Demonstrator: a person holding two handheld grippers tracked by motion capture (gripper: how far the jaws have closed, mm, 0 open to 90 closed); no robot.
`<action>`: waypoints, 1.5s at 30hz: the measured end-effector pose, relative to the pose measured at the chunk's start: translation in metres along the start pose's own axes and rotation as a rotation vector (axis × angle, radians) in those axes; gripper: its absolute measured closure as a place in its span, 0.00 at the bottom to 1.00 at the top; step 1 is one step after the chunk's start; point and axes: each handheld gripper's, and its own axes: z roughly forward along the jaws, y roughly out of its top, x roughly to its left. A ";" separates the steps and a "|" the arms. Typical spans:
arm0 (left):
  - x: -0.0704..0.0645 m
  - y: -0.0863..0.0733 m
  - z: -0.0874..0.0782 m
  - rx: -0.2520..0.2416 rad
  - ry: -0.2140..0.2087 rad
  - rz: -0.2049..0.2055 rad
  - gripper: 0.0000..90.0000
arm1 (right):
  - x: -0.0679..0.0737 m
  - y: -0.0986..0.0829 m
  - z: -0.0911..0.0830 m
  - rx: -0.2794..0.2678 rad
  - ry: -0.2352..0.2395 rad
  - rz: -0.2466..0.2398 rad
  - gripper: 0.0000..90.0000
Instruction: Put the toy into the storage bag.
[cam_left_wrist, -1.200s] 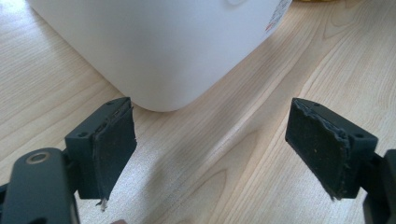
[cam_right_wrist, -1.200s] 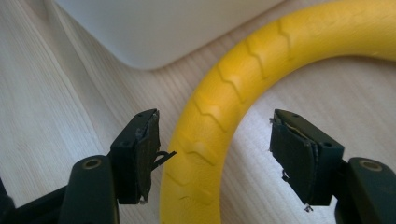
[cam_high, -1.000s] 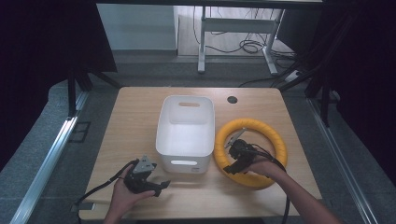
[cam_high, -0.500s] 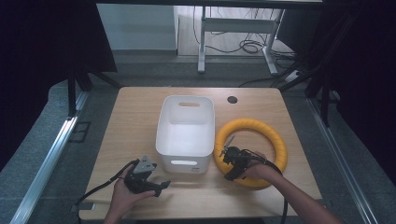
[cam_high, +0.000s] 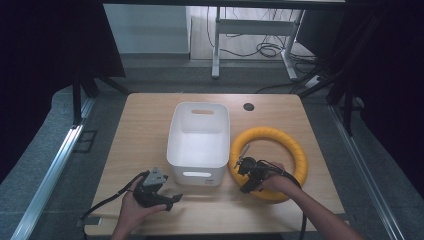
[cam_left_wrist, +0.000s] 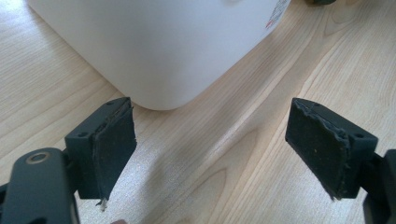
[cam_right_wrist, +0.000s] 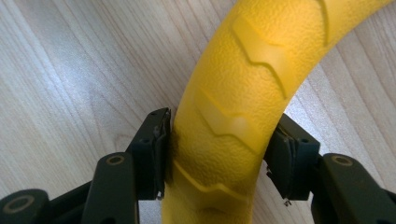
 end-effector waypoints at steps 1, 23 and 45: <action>0.000 0.000 0.000 0.001 0.001 0.001 0.18 | -0.001 -0.001 0.000 -0.012 0.012 0.010 0.51; 0.000 0.000 0.001 0.002 0.001 0.002 0.18 | -0.035 -0.035 -0.064 -0.379 0.198 0.161 0.53; 0.000 0.000 0.000 -0.003 0.001 0.001 0.18 | -0.061 -0.077 -0.115 -0.733 0.205 0.270 0.54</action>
